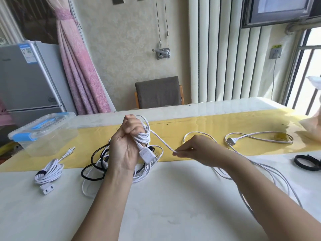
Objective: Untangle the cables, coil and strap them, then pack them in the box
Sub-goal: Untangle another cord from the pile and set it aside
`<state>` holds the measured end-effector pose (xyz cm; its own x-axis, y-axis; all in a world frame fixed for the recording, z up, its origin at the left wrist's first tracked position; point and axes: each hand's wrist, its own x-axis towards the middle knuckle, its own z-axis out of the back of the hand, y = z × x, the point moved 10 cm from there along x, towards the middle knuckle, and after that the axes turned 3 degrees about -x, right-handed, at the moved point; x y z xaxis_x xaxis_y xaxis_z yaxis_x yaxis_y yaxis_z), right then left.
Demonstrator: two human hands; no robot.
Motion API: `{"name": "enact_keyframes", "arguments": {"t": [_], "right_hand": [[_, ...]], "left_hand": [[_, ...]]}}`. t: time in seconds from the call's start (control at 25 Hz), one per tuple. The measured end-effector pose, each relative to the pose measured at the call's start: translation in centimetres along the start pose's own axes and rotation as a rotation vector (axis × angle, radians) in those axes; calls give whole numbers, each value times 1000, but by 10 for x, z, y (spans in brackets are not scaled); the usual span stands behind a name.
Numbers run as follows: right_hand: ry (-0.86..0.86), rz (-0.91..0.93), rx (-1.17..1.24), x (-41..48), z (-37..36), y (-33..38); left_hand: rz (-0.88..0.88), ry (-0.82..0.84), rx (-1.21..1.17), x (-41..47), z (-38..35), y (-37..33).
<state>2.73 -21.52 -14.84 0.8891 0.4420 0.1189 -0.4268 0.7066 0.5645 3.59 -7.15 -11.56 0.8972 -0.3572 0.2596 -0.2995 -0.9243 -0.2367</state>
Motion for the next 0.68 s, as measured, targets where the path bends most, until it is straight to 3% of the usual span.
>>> {"name": "enact_keyframes", "arguments": {"t": [0.08,0.2,0.28,0.36,0.48,0.6,0.68], "right_hand": [[51,35,-34,2,-18,9],[109,106,-38,-2,-30,29],[137,127,-1,-3,-29,36],[192,161,52,-8,-30,42],[246,143,142,-13,-23,42],[195,125,166,-14,-5,35],[56,105,181,-13,20,27]], "left_hand": [[-183,-70,209,2,3,-12],[-425,-235,830,-4,3,-25],[-495,-231,1334,-5,-2,-19],[-452,-146,1769,-4,-2,0],[-167,-94,2052,-1,13,24],[339,-202,1934,-14,45,46],[668,-212,1740,-32,59,68]]}}
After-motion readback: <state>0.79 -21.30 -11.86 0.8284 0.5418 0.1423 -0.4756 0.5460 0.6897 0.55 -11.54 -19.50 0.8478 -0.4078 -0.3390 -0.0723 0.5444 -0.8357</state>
